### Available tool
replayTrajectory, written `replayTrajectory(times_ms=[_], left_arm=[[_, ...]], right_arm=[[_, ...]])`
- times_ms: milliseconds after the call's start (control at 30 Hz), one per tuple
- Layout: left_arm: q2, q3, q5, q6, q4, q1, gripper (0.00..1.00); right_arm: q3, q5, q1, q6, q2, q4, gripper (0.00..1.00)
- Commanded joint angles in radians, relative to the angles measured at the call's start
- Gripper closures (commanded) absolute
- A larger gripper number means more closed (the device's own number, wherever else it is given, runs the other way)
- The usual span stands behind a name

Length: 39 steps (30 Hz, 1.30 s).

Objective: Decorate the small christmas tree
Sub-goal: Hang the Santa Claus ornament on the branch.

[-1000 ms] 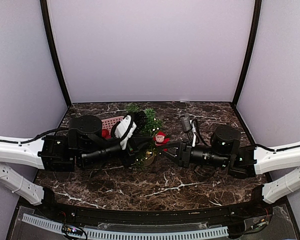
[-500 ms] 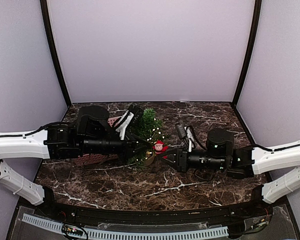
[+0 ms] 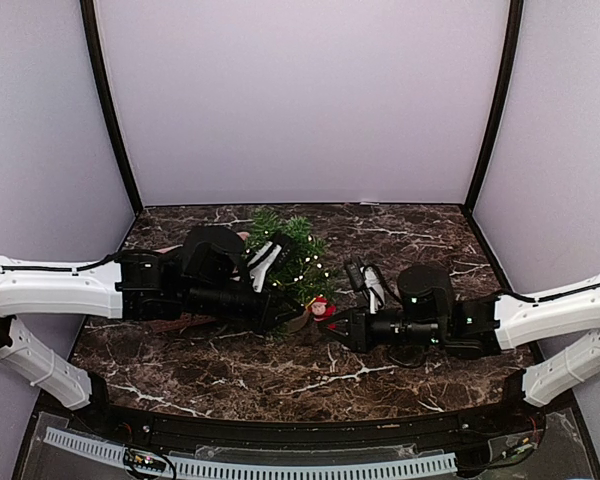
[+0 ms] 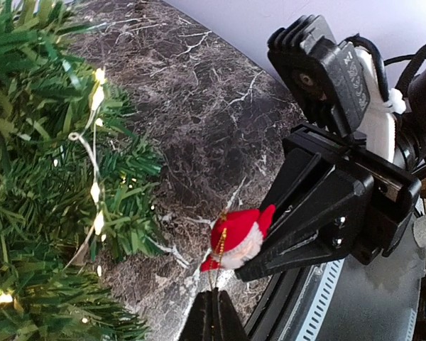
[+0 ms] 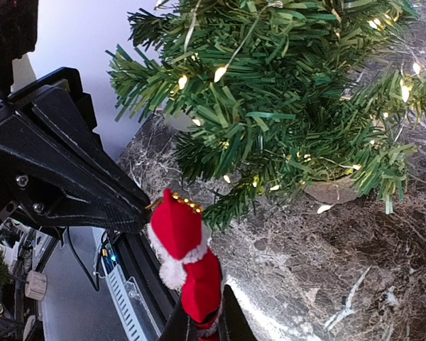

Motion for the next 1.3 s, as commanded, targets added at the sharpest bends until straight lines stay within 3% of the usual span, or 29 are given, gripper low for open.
replayTrajectory(times_ms=[0, 400, 1267], left_arm=[[-0.006, 0.019, -0.033, -0.036, -0.028, 0.018, 0.97], [0.035, 0.049, -0.086, -0.048, -0.027, 0.022, 0.96], [0.051, 0.079, -0.16, -0.06, 0.0, 0.024, 0.98]], right_arm=[[0.036, 0.06, 0.008, 0.019, 0.005, -0.023, 0.92], [0.083, 0.138, 0.008, 0.007, 0.046, -0.051, 0.92], [0.105, 0.134, 0.007, -0.009, 0.077, -0.058, 0.92]])
